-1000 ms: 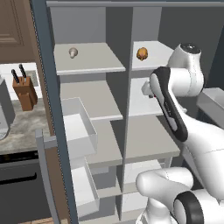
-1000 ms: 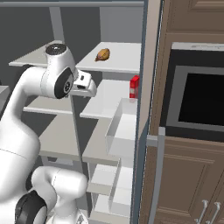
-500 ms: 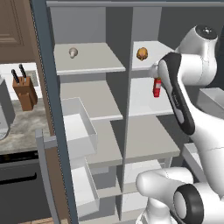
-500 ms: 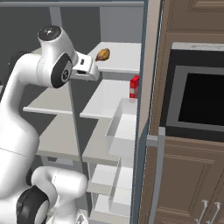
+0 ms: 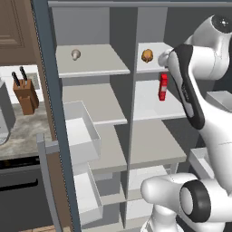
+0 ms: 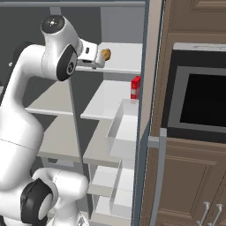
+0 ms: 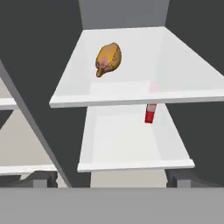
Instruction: There's a chicken drumstick in the fridge that needs to be moved to the freezer for freezing. Pick up the chicken drumstick from the fridge, place it on any shelf in the freezer, and close the fridge and freezer doors when done.
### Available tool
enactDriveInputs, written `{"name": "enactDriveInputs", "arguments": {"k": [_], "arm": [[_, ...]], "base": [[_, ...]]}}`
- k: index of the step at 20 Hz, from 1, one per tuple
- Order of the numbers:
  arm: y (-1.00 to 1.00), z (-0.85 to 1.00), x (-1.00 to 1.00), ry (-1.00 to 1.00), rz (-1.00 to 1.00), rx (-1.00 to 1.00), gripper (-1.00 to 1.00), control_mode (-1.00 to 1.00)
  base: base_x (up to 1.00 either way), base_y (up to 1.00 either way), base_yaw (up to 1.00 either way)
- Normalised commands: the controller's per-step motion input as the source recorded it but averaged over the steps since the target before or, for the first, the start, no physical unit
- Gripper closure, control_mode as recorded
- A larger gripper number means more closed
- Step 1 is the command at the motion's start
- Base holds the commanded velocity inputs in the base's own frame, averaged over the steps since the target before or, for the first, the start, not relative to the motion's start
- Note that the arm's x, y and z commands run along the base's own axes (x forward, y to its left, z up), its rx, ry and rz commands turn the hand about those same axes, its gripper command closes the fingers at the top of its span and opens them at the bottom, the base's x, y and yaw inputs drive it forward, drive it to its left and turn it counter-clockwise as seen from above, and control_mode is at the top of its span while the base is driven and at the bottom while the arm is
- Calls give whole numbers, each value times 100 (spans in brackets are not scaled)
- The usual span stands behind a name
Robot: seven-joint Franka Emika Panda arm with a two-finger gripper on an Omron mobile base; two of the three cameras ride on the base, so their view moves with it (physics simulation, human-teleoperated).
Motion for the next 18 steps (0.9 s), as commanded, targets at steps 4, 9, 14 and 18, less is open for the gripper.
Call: {"name": "enactDriveInputs", "arguments": {"k": [4, 9, 14, 18], "arm": [[-2, 0, 59, -5, 0, 0, -100, -100], [0, 4, 74, 6, 0, 0, -100, -100], [-13, 5, 69, 15, 0, 0, -100, -100], [-23, 0, 61, 1, 2, 0, -100, -100]], "base": [[0, 0, 0], [0, 0, 0], [0, 0, 0], [0, 0, 0]]}}
